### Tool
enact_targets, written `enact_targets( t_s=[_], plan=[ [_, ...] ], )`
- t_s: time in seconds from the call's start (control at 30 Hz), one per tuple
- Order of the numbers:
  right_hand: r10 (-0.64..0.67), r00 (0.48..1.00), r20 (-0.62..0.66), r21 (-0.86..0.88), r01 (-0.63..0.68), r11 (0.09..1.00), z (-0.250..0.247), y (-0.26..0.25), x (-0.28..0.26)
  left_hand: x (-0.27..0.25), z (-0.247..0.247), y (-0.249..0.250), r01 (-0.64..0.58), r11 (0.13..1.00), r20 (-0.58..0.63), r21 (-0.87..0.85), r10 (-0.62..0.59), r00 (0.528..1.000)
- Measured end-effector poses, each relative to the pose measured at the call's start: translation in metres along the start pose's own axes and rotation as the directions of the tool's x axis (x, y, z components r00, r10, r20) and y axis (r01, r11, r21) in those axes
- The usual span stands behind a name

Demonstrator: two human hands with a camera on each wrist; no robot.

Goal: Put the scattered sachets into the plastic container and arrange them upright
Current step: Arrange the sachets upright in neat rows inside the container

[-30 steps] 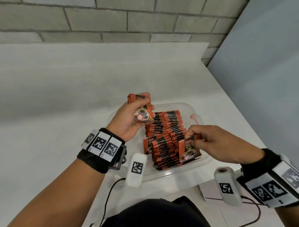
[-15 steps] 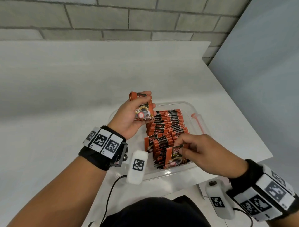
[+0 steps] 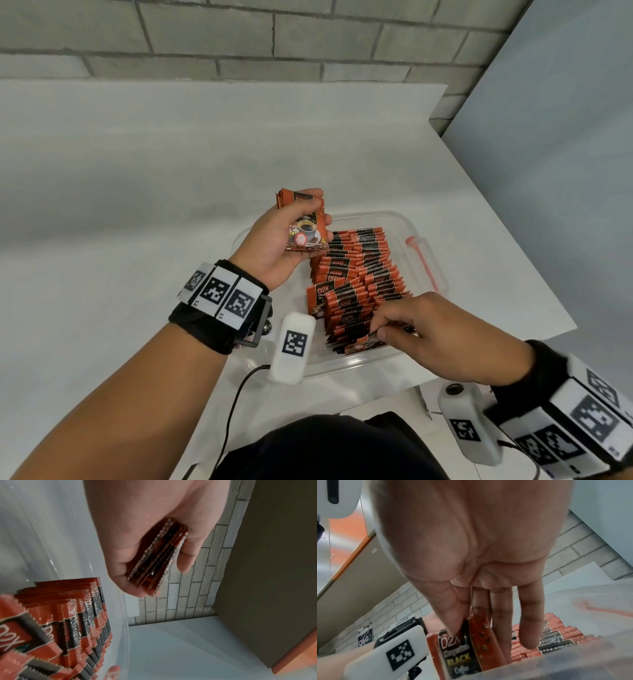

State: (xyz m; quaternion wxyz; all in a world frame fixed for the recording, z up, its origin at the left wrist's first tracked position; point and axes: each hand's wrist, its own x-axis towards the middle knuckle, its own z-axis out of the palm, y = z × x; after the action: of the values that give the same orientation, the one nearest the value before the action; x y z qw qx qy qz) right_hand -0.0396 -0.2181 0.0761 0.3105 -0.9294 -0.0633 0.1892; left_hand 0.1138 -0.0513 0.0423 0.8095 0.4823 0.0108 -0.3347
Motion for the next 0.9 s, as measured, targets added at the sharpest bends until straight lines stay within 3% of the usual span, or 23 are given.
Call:
enact_targets(
  t_s=[0.4, 0.53, 0.9],
  plan=[
    [-0.005, 0.995, 0.103, -0.188, 0.024, 0.982, 0.006, -0.003, 0.009, 0.0, 0.0, 0.001, 0.008, 1.0, 0.0, 0.001, -0.008, 1.0],
    [-0.013, 0.997, 0.079, -0.24, 0.032, 0.97, 0.006, 0.001, 0.009, 0.0, -0.001, 0.0, 0.007, 1.0, -0.003, 0.001, -0.007, 1.0],
    [0.049, 0.984, 0.171, -0.448, 0.034, 0.893, 0.003, -0.006, 0.03, 0.001, -0.001, 0.0, 0.005, 1.0, 0.002, 0.004, -0.005, 1.0]
  ],
)
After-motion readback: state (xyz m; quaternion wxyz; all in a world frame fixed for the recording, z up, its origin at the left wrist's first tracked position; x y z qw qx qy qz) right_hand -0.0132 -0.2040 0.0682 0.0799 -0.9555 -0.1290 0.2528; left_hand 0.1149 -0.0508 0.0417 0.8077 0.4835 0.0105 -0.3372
